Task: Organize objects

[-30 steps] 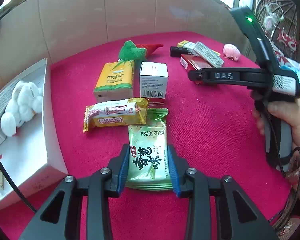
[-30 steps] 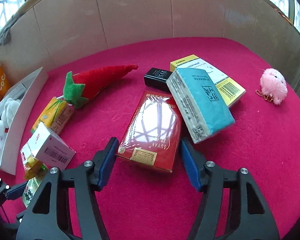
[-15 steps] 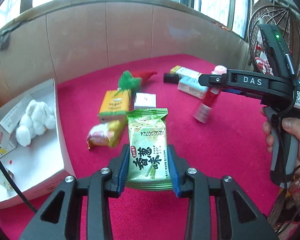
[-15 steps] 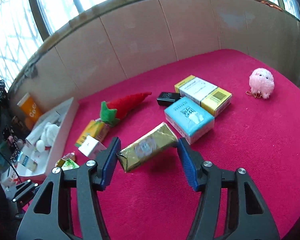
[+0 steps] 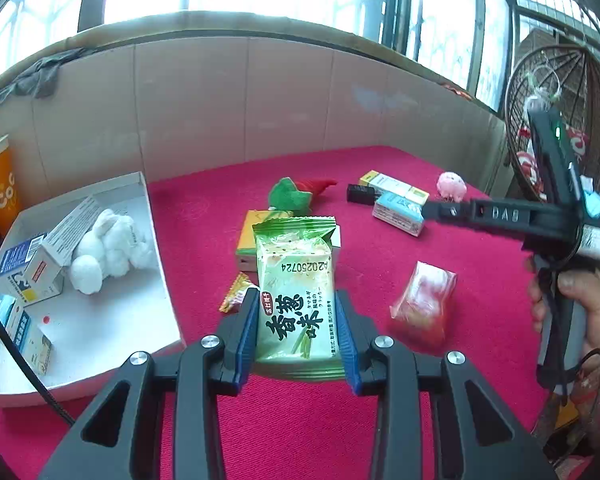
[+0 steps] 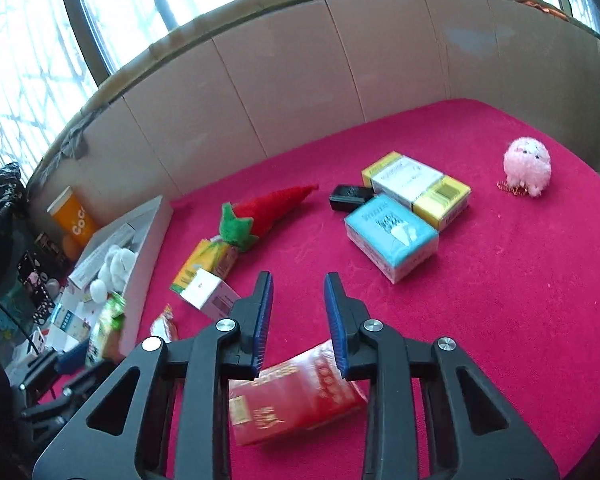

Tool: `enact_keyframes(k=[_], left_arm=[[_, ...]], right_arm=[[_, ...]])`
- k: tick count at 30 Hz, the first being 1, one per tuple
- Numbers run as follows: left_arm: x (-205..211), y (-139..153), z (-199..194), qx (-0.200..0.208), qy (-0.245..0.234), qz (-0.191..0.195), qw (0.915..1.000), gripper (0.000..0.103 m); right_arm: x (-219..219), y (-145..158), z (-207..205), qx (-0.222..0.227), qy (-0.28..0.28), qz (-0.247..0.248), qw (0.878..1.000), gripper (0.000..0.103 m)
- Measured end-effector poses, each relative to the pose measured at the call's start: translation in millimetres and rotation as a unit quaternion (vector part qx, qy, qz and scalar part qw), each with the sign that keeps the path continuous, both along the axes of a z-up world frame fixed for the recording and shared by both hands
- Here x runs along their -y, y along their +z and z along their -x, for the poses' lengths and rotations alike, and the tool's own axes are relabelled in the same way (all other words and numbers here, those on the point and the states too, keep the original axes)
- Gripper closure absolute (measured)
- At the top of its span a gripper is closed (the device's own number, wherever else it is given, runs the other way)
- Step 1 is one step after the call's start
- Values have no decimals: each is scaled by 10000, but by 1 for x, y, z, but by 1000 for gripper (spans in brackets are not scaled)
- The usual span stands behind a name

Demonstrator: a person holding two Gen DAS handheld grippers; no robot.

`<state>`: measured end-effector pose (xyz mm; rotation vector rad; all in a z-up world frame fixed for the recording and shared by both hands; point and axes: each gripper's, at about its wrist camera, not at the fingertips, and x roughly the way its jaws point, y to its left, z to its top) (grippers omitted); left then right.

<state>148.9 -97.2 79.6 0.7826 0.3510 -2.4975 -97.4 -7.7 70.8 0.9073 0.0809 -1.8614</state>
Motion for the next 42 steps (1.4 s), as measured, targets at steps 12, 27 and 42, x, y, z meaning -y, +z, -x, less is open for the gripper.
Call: enact_keyframes(k=[12,27,42], left_arm=[[2,-3,-1,-109,2,-89,9999,67],[10,-5,-19,-287,91,-292,9991,67],[14,-4,-27,-413,201,-314,9985,67]], right_arm=[[-18,-31,-10,142,70,-625,9979,30],[24,-52,-54,158,276,-1290,9911,21],[31,-55,-71,-947,573,-1650,9801,49]])
